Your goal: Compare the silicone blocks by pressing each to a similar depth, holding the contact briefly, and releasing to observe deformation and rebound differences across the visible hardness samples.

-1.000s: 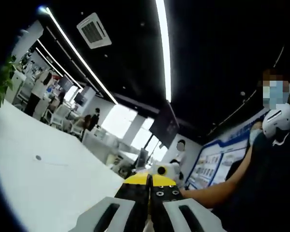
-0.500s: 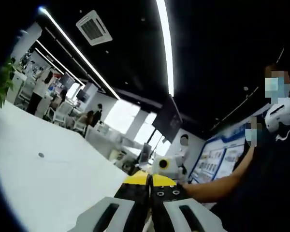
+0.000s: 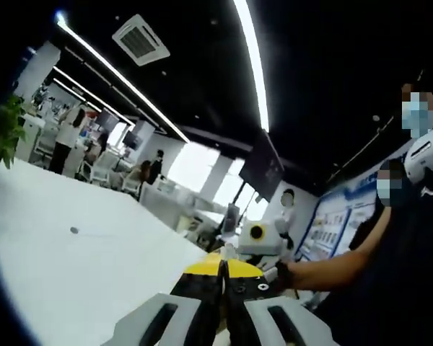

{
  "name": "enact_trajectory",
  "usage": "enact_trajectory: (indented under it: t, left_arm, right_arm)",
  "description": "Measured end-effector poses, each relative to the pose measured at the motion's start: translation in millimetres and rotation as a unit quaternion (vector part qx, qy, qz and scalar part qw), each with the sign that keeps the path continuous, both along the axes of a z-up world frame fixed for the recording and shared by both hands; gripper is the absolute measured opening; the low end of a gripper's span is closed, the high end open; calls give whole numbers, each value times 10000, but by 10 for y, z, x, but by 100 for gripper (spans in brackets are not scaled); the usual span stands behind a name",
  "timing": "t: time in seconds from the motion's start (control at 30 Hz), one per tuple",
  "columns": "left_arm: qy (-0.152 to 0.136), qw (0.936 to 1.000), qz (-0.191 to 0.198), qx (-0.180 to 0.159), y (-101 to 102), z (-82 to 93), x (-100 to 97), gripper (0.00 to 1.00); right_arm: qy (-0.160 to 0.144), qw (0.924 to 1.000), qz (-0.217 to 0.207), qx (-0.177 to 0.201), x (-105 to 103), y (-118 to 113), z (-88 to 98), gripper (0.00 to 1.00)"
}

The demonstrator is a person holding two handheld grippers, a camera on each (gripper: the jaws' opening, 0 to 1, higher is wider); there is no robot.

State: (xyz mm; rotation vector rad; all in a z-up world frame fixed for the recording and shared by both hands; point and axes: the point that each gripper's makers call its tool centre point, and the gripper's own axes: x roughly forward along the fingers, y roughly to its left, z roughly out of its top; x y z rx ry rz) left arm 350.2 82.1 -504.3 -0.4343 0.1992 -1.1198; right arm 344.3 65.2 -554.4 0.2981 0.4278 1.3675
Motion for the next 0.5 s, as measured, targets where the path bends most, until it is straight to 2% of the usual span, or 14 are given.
enact_trajectory:
  t: [0.03, 0.1, 0.17, 0.3, 0.5]
  left_arm:
    - [-2, 10000, 9, 21, 3, 7, 10, 0]
    - [-237, 9995, 24, 200, 9, 22, 24, 0]
    - [-245, 9995, 48, 213, 33, 42, 36, 0]
    - [-495, 9982, 190, 268, 84, 69, 86, 0]
    - [-518, 9984, 174, 124, 115, 124, 85, 0]
  right_arm:
    - [-28, 10000, -21, 3, 6, 2, 3, 5]
    - [-24, 10000, -49, 21, 13, 10, 15, 5]
    - [-13, 10000, -47, 60, 25, 36, 35, 5]
    - [-64, 10000, -54, 21, 71, 83, 77, 5]
    - [-155, 9999, -29, 51, 60, 106, 130, 4]
